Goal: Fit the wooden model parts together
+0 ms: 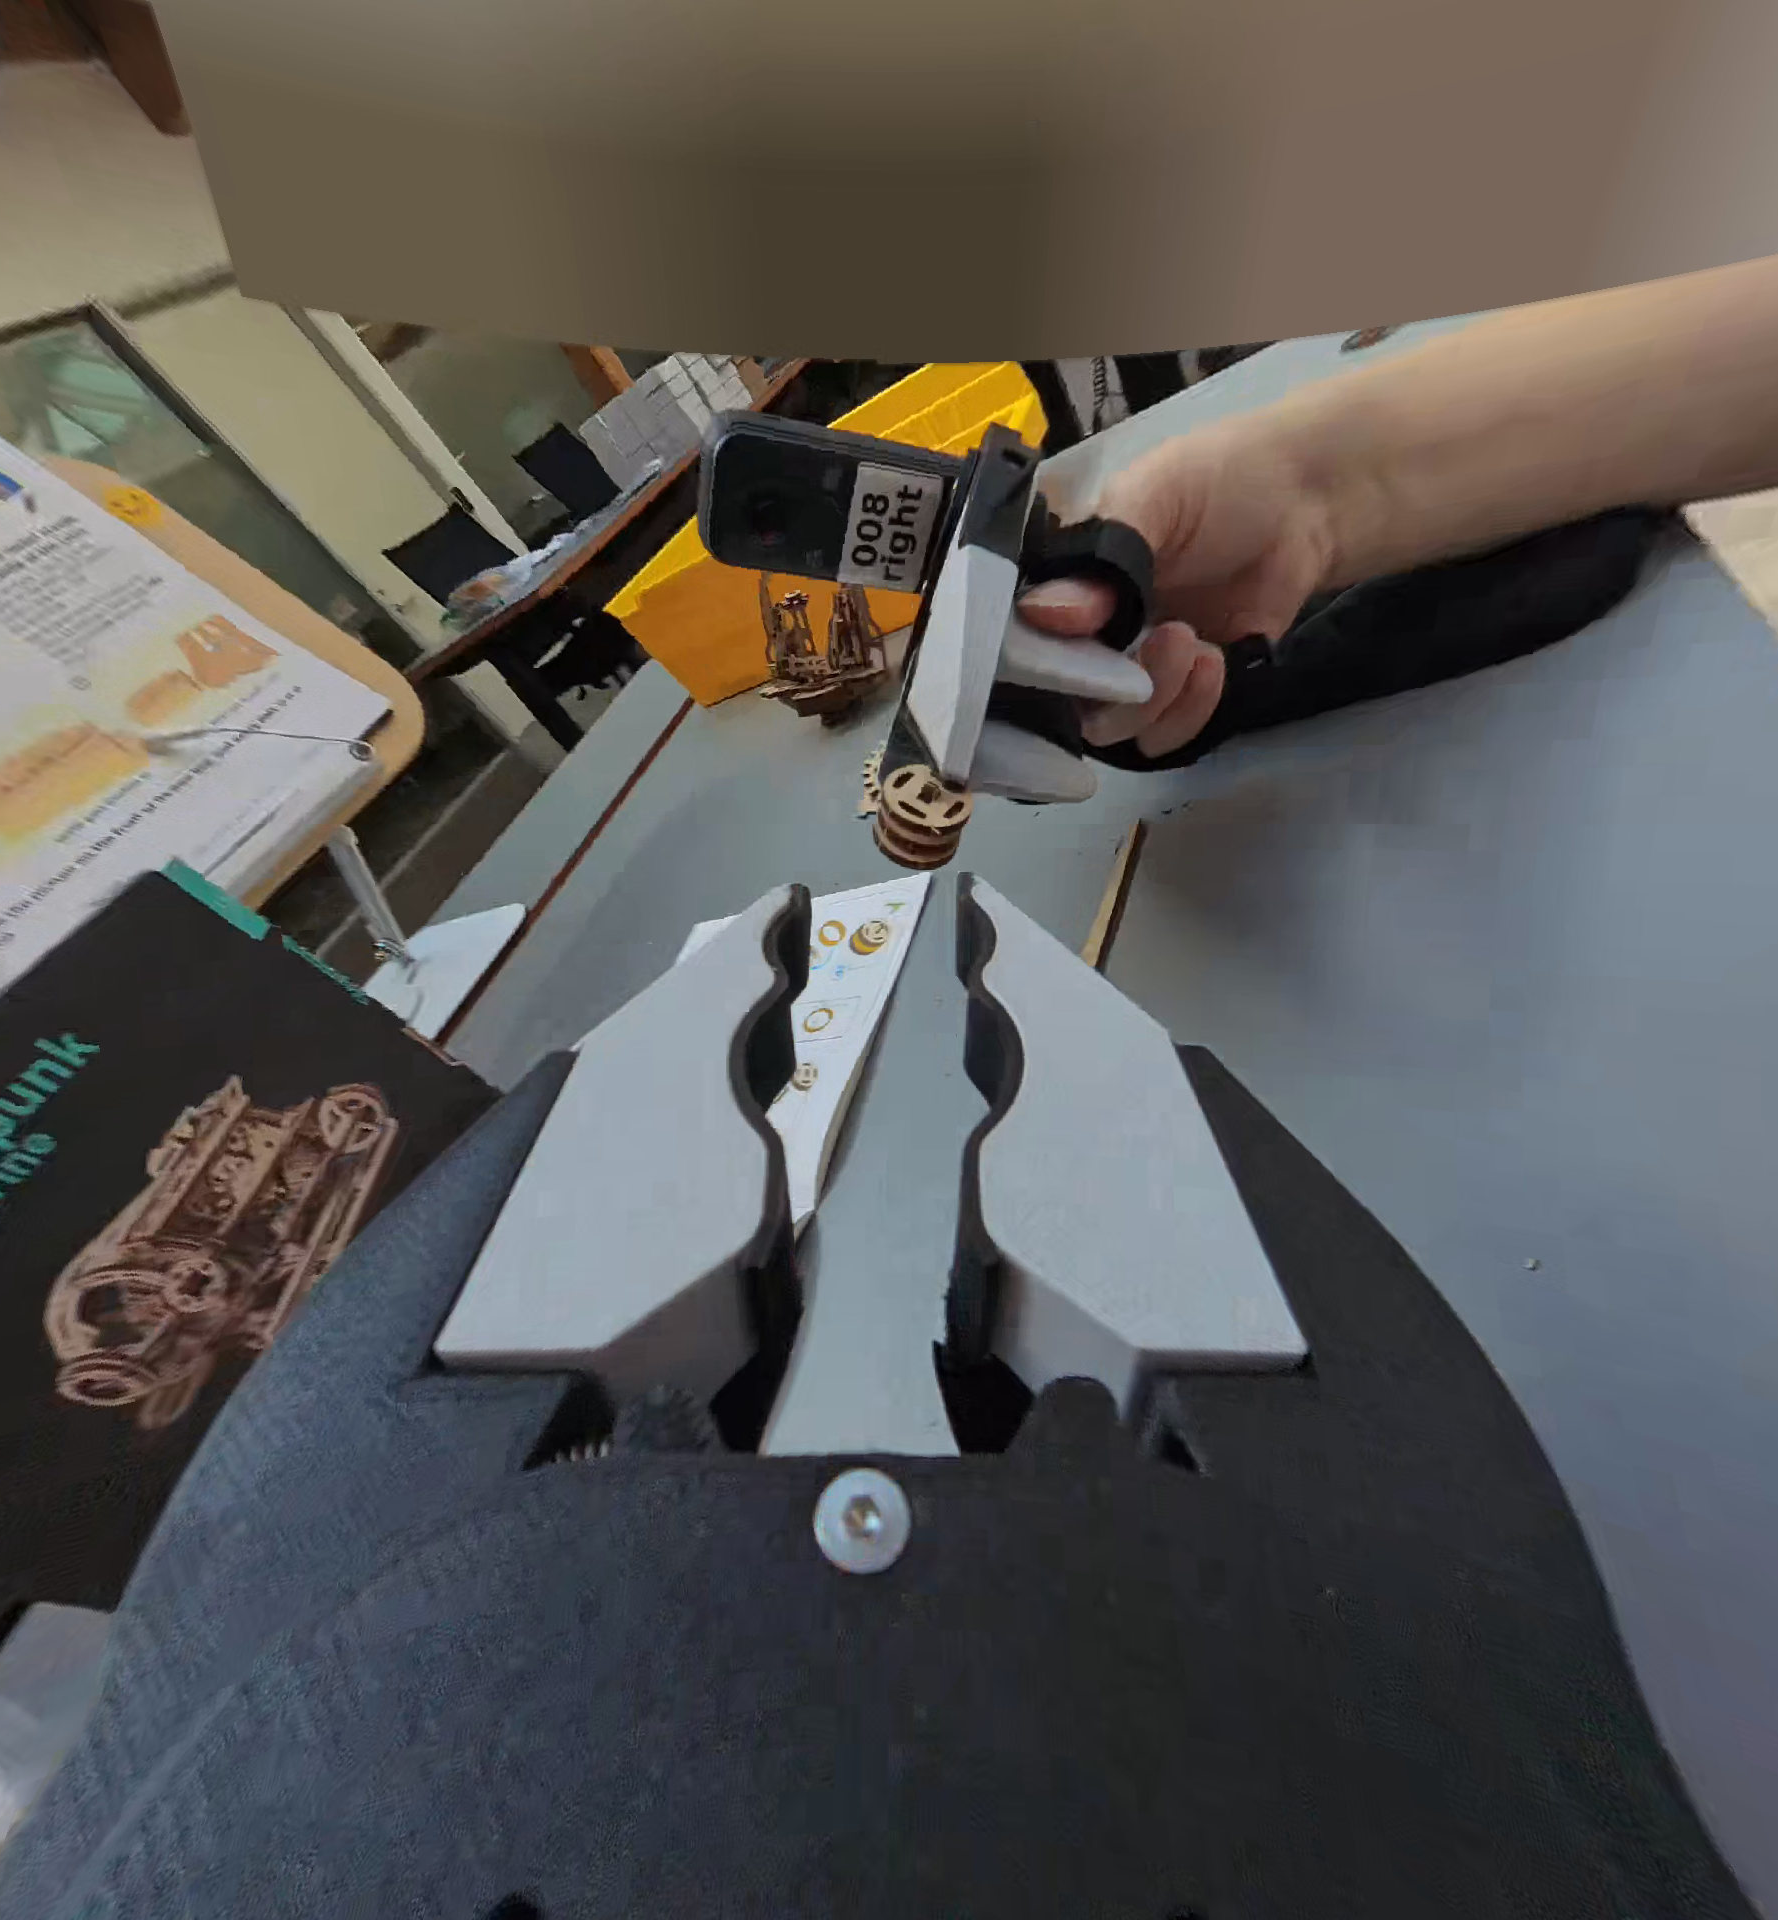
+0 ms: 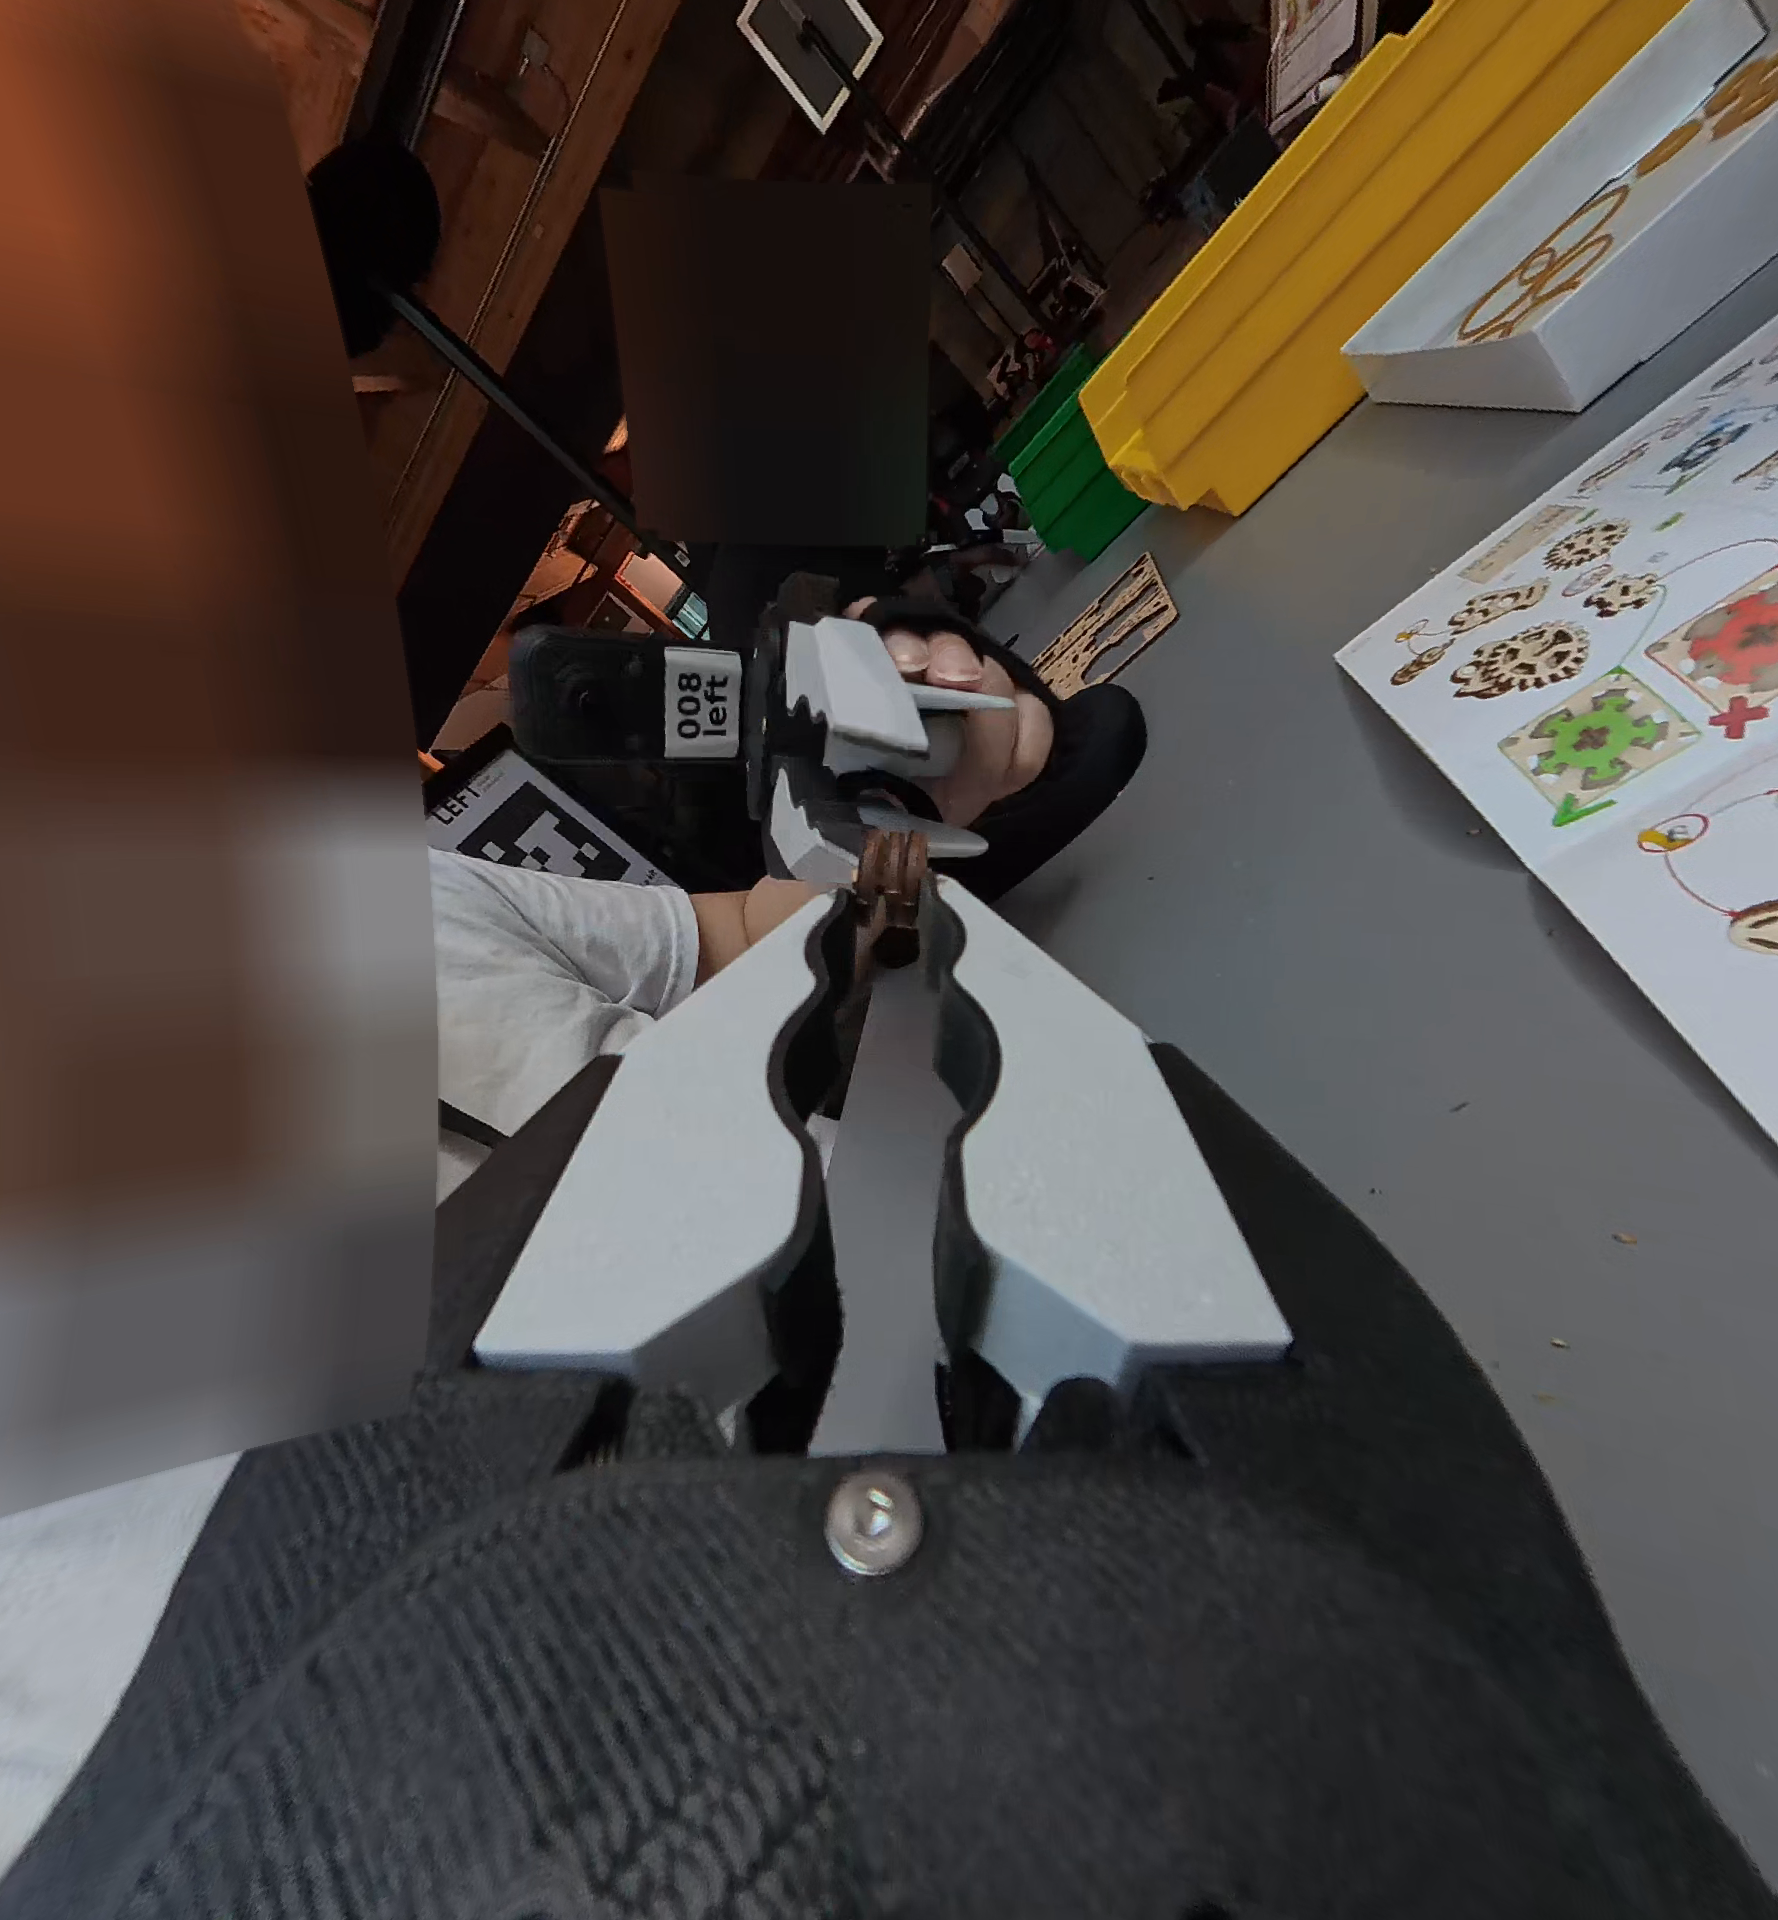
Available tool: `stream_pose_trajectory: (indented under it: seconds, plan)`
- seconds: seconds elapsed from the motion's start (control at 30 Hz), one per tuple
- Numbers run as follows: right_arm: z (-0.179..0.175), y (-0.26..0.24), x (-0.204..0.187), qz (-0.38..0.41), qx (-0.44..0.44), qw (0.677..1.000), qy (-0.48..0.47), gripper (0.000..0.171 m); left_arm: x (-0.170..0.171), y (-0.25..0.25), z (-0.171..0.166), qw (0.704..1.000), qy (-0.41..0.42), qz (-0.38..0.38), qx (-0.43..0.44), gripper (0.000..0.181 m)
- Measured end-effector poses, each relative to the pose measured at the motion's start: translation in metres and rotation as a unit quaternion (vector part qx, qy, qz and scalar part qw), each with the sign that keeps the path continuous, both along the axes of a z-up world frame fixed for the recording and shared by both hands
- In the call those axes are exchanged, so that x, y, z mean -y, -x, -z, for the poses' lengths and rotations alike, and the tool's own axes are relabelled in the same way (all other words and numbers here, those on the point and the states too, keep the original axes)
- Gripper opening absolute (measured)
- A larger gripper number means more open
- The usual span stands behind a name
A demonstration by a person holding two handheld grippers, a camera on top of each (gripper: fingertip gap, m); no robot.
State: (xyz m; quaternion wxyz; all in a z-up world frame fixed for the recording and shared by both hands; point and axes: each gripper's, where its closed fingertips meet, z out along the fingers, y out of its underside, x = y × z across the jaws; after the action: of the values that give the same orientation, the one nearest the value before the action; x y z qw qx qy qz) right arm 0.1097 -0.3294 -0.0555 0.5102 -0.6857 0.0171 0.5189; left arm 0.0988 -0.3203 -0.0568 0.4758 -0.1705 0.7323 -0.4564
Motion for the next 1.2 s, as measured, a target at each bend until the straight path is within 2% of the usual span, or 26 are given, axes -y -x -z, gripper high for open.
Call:
stream_pose_trajectory:
  seconds: [0.07,0.17,0.33,0.43,0.5,0.57,0.63,0.7,0.77,0.83,0.93,1.03,1.2]
  plan:
    - [0.0,0.004,0.0,-0.004,0.024,1.0,-0.014,0.011,0.007,0.007,-0.002,0.993,0.083,0.054,-0.071,0.027]
    - [0.003,0.012,-0.002,0.002,0.124,0.991,-0.05,0.011,0.01,0.008,-0.004,0.979,0.147,0.077,-0.118,0.027]
    - [0.002,0.02,-0.002,0.029,0.288,0.947,-0.137,0.011,0.008,0.006,0.013,0.984,0.094,0.059,-0.14,0.026]
    - [0.009,0.028,0.0,0.019,0.363,0.917,-0.163,0.011,0.011,0.006,0.023,0.987,0.053,0.056,-0.143,0.01]
    - [0.015,0.026,-0.003,0.035,0.429,0.885,-0.178,0.011,0.01,0.007,0.026,0.989,0.032,0.055,-0.132,0.005]
    - [0.018,0.026,-0.003,0.042,0.49,0.847,-0.203,0.011,0.012,0.009,0.032,0.987,0.025,0.065,-0.147,0.014]
    - [0.026,0.019,-0.005,0.056,0.565,0.796,-0.211,0.011,0.013,0.011,0.041,0.981,0.021,0.072,-0.181,0.025]
    - [0.036,0.018,-0.006,0.051,0.625,0.746,-0.221,0.011,0.011,0.01,0.046,0.978,0.02,0.066,-0.197,0.026]
    - [0.037,0.015,-0.009,0.067,0.673,0.698,-0.235,0.011,0.013,0.011,0.046,0.973,0.043,0.074,-0.216,0.024]
    - [0.037,0.012,-0.011,0.083,0.711,0.655,-0.243,0.011,0.014,0.012,0.047,0.959,0.086,0.081,-0.258,0.031]
    - [0.037,0.011,-0.014,0.098,0.745,0.611,-0.249,0.012,0.012,0.008,0.042,0.932,0.172,0.083,-0.308,0.032]
    - [0.032,0.015,-0.015,0.11,0.758,0.586,-0.265,0.012,0.011,0.004,0.038,0.907,0.236,0.094,-0.336,0.023]
    - [0.037,0.016,-0.017,0.099,0.758,0.59,-0.26,0.012,0.007,0.002,0.047,0.916,0.208,0.08,-0.333,0.016]
